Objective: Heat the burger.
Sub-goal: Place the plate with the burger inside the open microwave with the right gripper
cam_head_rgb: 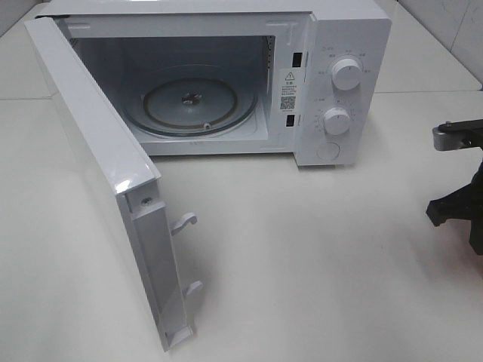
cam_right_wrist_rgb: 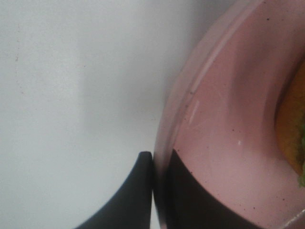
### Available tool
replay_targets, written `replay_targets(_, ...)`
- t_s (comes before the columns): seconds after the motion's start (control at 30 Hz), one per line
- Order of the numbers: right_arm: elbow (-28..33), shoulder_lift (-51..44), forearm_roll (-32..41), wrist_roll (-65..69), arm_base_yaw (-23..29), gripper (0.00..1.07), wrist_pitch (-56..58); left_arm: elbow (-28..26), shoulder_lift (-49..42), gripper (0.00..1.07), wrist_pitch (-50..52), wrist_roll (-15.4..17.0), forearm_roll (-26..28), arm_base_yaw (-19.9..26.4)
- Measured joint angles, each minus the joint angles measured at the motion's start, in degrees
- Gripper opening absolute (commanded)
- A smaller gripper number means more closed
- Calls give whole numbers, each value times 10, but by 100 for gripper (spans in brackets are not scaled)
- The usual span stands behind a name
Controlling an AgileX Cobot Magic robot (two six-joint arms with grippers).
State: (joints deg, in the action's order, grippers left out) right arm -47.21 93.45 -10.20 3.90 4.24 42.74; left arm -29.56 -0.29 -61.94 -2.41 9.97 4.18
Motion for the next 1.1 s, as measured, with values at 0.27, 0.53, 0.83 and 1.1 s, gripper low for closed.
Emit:
replay_targets(0.27,0,-31,4,0,0,0,21,0,0,100,0,0,0,0)
replay_targets(0.53,0,-55,-4,5,11,0,41,0,0,100,0,0,0,0)
replay_targets(0.83,0,-64,-48,32,59,0,63,0,0,100,0,0,0,0)
replay_targets(1.1,0,-64,-83,56,93,0,87,0,0,100,0,0,0,0)
